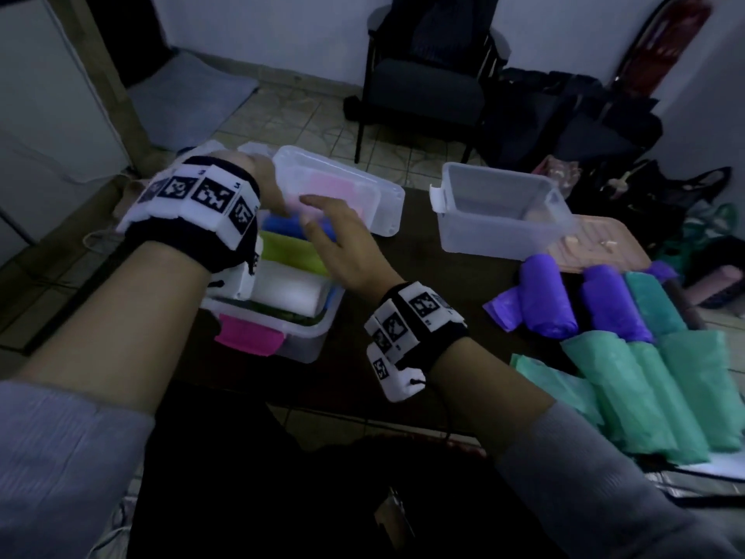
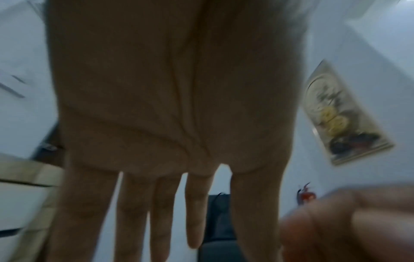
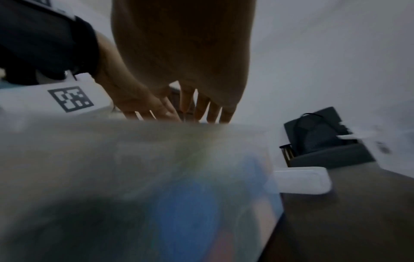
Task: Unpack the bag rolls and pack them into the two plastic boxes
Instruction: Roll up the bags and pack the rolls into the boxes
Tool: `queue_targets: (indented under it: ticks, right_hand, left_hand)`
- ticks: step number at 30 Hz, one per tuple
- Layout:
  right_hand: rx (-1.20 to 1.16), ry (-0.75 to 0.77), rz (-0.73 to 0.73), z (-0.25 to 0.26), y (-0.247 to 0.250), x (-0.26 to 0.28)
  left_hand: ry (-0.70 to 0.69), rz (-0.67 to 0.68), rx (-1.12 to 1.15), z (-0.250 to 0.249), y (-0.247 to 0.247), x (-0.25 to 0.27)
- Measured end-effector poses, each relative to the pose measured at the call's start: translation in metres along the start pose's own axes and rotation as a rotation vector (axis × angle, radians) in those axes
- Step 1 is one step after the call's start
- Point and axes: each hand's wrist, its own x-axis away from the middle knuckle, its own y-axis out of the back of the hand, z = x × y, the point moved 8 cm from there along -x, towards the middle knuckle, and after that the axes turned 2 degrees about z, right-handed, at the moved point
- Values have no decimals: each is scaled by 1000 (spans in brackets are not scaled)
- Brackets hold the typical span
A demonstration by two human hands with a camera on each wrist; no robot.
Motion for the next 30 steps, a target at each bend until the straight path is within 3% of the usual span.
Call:
queue_targets:
  ticks: [4,6,10,14,20,24,26,30]
  right_hand:
    - [32,-184,-197,-38,77,31]
    - [108,-312,-318,-67,129,50]
    - [309,-572,-495,-123,241,102]
    - [482,-940,-444,-190,318,163]
    - [577,-1244,-365,-248,348,236]
    - [610,-1205,-222,-266,334,247]
    - [569,-1237,-210,-266,330,250]
    - [722,-1176,-190,-258,329,245]
  left_hand:
    - [-240,-66,182,-92,26,20]
    - [-359,-38,218,-146,13,31]
    - [-488,147,145,-243,-61,40]
    - [-495,320,93,-300,-137,49]
    - [-434,338,70,-328,-178,51]
    - [-433,341,50,-329,-182,50]
    - [-444,345,43,-328,-184,49]
    - [-442,349,39,-327,-185,50]
